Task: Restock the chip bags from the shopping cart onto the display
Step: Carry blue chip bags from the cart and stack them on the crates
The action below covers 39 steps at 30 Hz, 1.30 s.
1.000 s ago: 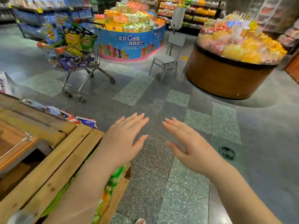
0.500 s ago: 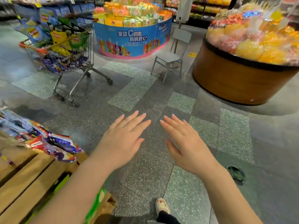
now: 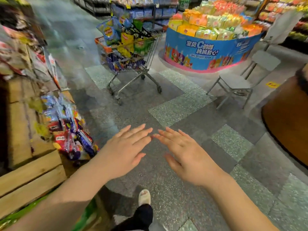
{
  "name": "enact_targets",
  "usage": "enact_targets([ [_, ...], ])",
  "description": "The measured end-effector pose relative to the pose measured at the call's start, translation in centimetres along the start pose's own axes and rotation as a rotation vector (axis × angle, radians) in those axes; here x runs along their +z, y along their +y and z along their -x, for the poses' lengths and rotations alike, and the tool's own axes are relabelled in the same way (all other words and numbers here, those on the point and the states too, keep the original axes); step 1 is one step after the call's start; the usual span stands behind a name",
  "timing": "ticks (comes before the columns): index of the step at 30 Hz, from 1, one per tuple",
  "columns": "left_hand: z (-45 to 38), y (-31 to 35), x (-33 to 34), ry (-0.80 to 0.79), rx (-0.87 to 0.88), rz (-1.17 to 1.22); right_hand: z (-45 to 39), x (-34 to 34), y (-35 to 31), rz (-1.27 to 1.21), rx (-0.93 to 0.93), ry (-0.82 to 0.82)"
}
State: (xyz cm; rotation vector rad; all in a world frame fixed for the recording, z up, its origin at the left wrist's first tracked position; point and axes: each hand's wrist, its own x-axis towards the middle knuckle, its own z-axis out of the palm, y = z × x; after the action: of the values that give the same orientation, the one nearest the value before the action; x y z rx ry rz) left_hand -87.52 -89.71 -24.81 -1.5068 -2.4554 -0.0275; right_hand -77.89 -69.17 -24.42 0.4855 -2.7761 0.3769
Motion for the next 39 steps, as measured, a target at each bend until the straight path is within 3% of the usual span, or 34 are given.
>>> enact_targets([
  [11, -15.2, -17.3, 5.9, 0.087, -0.233, 0.033, -17.6, 1.9, 16.6, -0.007, 0.006, -0.037],
  [22, -28.9, -32.7, 10.5, 0.104, -0.234, -0.016, -35.3, 6.1, 30.6, -0.014, 0.011, -0.062],
  [26, -34.1, -39.9, 13.1, 0.001, -0.228, -0.110, -44.2, 8.9, 35.6, -0.069, -0.020, -0.088],
  [35, -43.7, -54.4, 13.5, 0.003, -0.497, -0.040, -65.6, 9.9, 44.2, -0.120, -0.154, -0.073],
  [39, -45.5, -59.9, 14.6, 0.052, -0.585, -0.013, -73.0, 11.6, 45.6, -0.134, -0.225, -0.152],
])
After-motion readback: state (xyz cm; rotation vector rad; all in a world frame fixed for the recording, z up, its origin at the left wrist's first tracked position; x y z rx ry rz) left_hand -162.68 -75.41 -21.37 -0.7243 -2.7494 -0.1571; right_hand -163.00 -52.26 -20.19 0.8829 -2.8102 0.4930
